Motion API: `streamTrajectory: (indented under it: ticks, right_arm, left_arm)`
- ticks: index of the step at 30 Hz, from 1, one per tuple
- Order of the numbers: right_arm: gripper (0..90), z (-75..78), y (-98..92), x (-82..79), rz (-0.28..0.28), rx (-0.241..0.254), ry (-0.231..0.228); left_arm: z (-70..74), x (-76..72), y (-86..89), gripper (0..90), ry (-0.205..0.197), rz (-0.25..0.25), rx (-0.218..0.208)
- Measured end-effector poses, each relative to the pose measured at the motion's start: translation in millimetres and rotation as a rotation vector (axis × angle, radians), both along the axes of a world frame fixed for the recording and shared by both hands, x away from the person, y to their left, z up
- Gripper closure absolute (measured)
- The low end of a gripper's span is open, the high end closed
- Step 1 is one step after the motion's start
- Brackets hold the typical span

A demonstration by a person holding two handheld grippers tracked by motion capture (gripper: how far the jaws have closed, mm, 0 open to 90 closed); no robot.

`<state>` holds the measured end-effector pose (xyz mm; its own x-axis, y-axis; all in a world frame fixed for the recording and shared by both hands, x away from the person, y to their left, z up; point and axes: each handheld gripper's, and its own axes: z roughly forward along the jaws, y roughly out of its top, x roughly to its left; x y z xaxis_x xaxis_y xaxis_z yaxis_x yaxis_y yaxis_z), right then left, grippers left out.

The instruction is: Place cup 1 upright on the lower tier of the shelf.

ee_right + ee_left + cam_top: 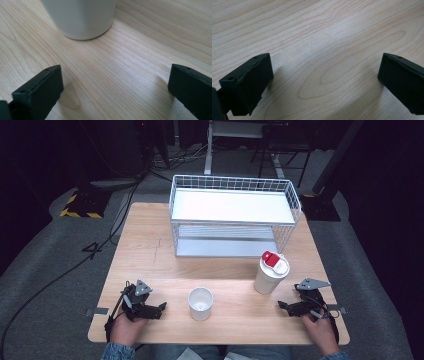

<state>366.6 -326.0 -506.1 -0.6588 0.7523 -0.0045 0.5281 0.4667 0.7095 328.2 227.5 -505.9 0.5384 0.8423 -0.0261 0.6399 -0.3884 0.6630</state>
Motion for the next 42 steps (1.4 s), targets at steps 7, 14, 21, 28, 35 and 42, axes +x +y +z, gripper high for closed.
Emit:
streamTrajectory:
  ticks: [7, 14, 21, 28, 35, 42]
  right_arm:
    - [0.1, 0.0, 0.0, 0.0, -0.001, 0.000, 0.000]
    - [0.1, 0.0, 0.0, 0.0, -0.001, 0.000, 0.000]
    - [0.1, 0.0, 0.0, 0.1, -0.002, 0.000, 0.000]
    - [0.1, 0.0, 0.0, 0.1, -0.001, 0.000, 0.000]
    - [0.0, 0.0, 0.0, 0.0, -0.002, 0.000, 0.000]
    - [0.0, 0.0, 0.0, 0.1, -0.001, 0.000, 0.000]
  left_arm:
    - [0.3, -2.0, -0.8, 0.5, 0.006, 0.004, -0.001]
    - [1.2, -2.2, -0.4, 0.5, 0.016, -0.005, 0.005]
    - [3.4, -1.8, 0.8, 0.3, 0.036, -0.027, -0.018]
    - [19.6, -8.0, 1.2, 0.3, -0.006, -0.004, -0.064]
    - [37.4, -19.0, -6.5, 0.4, -0.056, -0.045, -0.075]
    - [54.5, -30.7, -18.1, 0.4, -0.104, -0.102, -0.074]
